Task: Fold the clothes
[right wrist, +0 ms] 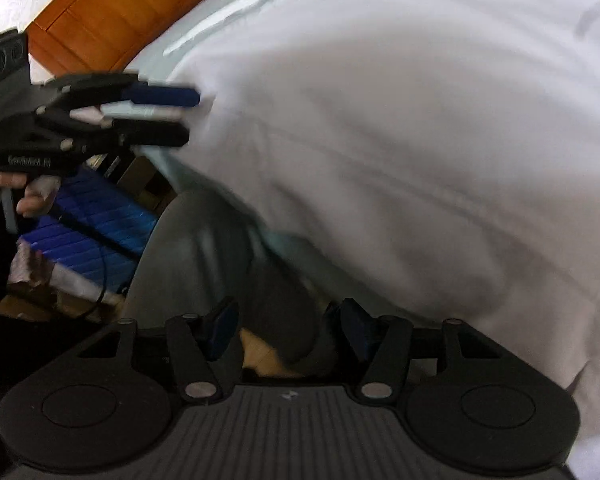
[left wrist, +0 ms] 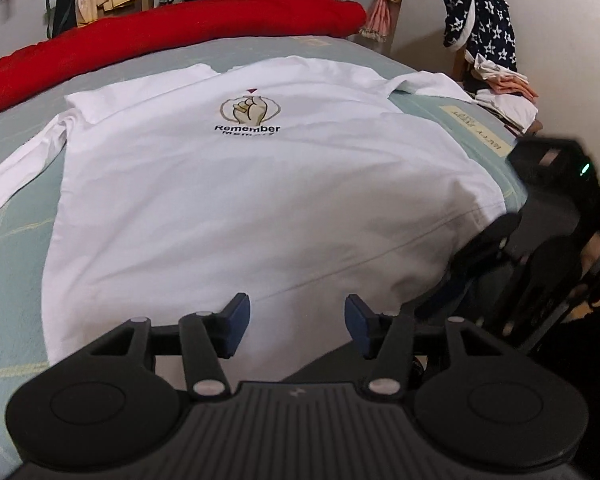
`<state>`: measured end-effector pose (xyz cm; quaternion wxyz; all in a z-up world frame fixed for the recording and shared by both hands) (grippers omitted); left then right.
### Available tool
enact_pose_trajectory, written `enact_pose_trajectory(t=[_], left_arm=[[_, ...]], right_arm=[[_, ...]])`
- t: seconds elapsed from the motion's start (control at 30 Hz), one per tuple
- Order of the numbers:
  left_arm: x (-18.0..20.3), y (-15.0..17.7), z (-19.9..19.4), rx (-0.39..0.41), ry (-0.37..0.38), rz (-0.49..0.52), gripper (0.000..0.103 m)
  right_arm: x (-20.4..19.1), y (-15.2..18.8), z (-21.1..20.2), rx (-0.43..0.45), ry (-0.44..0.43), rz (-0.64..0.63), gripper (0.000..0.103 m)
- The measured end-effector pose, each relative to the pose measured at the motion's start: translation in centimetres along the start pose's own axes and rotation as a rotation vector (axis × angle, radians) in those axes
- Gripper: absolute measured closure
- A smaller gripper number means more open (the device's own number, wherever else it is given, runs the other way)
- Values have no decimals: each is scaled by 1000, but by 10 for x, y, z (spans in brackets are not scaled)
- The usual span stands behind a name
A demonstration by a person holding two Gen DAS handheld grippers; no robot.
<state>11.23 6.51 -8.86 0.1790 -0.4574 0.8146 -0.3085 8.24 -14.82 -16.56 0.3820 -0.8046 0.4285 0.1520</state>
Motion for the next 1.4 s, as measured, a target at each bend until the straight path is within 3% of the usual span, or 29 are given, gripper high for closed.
enact_pose_trajectory(t=[0.17, 0.27, 0.33, 0.43, 0.57, 0.63, 0.7, 0.87, 1.23, 1.4], left_arm=[[3, 0, -10, 48, 24, 23, 45], [18, 1, -10, 79, 19, 130, 44], [32, 6, -5, 99, -25, 259, 44], [59, 21, 11, 132, -151, 543, 43], [92, 45, 33, 260, -308, 922, 41], [104, 55, 41, 330, -349, 1056, 34], [111, 61, 53, 334, -347, 1134, 31], [120, 63, 63, 328, -337, 1183, 29], [91, 1, 9, 373, -333, 871, 29], [81, -11, 9, 357, -315, 805, 29]], right_arm=[[-32, -27, -48, 195, 50, -187, 40], [-31, -42, -64, 248, 99, -211, 40], [-26, -44, -64, 233, 133, -223, 40], [-22, -42, -59, 189, 187, -254, 40], [-20, -35, -47, 136, 239, -279, 40], [-20, -29, -47, 133, 238, -273, 37], [-18, -24, -49, 141, 235, -266, 36], [-19, -21, -56, 158, 248, -261, 35], [-28, -19, -78, 208, 279, -305, 31], [-43, -17, -56, 136, 349, -453, 30]])
Point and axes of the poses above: each gripper's, at about its wrist camera, not at the fingertips, and z roughly the way its jaws point, x to its right, y to its underside, the point moved 5 cm from there along z, roughly the way its jaws point, and after that the axes turned 8 degrees about -y, right-handed, at the moved point
